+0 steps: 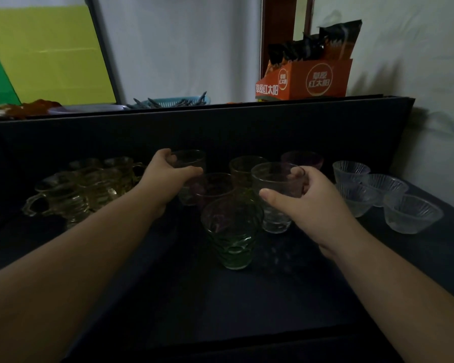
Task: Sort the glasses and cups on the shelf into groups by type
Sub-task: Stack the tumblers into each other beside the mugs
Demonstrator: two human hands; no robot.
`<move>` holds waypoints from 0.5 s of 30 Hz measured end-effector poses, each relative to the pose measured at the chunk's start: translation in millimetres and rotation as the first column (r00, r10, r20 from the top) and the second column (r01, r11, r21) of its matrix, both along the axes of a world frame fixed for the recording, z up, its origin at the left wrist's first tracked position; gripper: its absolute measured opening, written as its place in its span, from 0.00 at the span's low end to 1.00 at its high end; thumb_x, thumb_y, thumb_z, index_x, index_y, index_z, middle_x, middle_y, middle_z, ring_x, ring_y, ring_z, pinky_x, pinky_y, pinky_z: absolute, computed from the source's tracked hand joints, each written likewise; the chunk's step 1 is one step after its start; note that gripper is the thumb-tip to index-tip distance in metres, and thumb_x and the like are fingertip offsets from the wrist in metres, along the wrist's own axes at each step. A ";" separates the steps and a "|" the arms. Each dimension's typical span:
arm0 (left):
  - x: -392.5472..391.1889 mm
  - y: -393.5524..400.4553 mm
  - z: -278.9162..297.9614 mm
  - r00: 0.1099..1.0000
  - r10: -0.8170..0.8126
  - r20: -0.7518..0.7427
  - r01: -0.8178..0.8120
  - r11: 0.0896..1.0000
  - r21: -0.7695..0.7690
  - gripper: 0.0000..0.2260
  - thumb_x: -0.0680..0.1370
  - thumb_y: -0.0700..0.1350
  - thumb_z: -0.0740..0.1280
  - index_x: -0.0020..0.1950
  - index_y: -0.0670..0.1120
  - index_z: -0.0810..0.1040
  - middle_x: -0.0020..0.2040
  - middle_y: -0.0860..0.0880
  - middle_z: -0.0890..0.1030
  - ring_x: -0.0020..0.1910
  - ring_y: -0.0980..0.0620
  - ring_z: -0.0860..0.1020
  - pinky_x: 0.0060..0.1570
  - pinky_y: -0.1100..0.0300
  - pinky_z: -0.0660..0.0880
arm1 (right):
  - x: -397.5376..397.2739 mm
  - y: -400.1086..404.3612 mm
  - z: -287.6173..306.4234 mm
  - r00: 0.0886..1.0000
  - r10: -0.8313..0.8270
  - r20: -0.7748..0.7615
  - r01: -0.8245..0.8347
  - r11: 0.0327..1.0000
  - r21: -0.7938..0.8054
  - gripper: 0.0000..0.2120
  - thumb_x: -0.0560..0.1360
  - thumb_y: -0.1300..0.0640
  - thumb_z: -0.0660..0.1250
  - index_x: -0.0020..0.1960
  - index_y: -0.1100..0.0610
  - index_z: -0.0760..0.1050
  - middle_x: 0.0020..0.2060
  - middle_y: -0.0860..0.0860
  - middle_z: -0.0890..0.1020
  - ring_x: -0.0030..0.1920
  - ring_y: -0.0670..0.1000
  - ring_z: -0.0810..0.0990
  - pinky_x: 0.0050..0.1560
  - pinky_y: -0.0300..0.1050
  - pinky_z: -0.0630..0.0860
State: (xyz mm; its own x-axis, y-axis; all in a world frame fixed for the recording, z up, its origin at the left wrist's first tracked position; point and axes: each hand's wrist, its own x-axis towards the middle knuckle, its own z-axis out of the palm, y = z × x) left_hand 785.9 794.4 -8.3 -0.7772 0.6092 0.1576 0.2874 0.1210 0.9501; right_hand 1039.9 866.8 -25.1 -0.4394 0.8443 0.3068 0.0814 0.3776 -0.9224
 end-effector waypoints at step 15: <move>121.4 -101.9 0.8 0.978 -0.127 -0.163 0.137 0.989 0.051 0.45 0.64 0.67 0.69 0.77 0.58 0.56 0.74 0.59 0.60 0.71 0.57 0.63 0.70 0.51 0.63 | 46.5 -8.5 -3.8 0.988 -0.052 0.143 0.041 0.996 0.080 0.43 0.65 0.42 0.78 0.75 0.48 0.63 0.66 0.43 0.73 0.64 0.44 0.74 0.66 0.48 0.72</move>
State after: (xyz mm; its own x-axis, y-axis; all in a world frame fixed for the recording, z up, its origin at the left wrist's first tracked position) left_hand 907.4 692.6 -7.5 -0.6525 0.6901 0.3132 0.4453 0.0148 0.8952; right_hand 1086.4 858.3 -28.9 -0.4447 0.8411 0.3079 0.2308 0.4398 -0.8679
